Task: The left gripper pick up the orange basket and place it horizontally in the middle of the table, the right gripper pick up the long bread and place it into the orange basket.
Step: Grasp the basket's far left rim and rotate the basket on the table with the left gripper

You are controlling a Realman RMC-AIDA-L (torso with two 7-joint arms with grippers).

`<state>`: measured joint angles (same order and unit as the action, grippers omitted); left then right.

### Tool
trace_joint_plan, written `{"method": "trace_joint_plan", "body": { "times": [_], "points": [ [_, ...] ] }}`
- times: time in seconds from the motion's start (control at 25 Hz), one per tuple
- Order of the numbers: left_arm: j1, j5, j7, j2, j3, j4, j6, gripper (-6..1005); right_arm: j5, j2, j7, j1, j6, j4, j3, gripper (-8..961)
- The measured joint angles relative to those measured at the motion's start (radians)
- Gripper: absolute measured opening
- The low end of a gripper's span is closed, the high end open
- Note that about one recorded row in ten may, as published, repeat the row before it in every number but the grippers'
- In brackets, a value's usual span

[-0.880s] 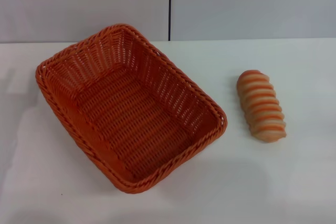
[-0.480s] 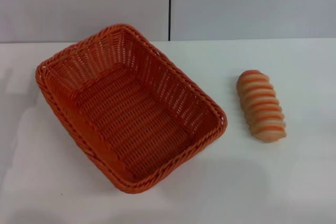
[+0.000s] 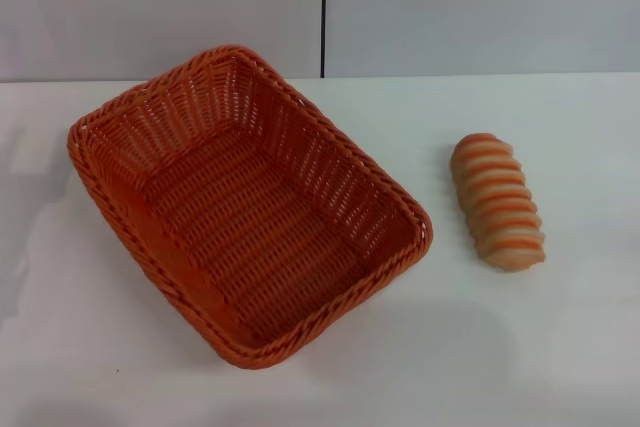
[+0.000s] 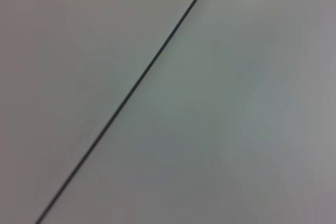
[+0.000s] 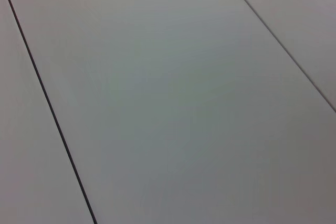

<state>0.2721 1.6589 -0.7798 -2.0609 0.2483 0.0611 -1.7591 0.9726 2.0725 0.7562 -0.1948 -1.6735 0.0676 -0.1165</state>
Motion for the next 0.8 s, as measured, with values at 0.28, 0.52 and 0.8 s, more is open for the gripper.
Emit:
{"method": "trace_joint_plan", "body": {
  "times": [0.28, 0.52, 0.8],
  "points": [
    [0.079, 0.007, -0.342, 0.018, -0.160, -0.278, -0.070, 743, 0.000, -0.002, 0.000, -0.003, 0.000, 0.000, 0.000, 523],
    [0.130, 0.006, -0.681, 0.087, -0.406, -0.538, -0.092, 741, 0.000, -0.002, 0.010, -0.002, 0.000, 0.003, 0.000, 522],
    [0.167, 0.006, -0.872, 0.154, -0.651, -0.737, -0.093, 740, 0.000, -0.003, 0.027, -0.001, 0.000, 0.012, 0.002, 522]
  ]
}}
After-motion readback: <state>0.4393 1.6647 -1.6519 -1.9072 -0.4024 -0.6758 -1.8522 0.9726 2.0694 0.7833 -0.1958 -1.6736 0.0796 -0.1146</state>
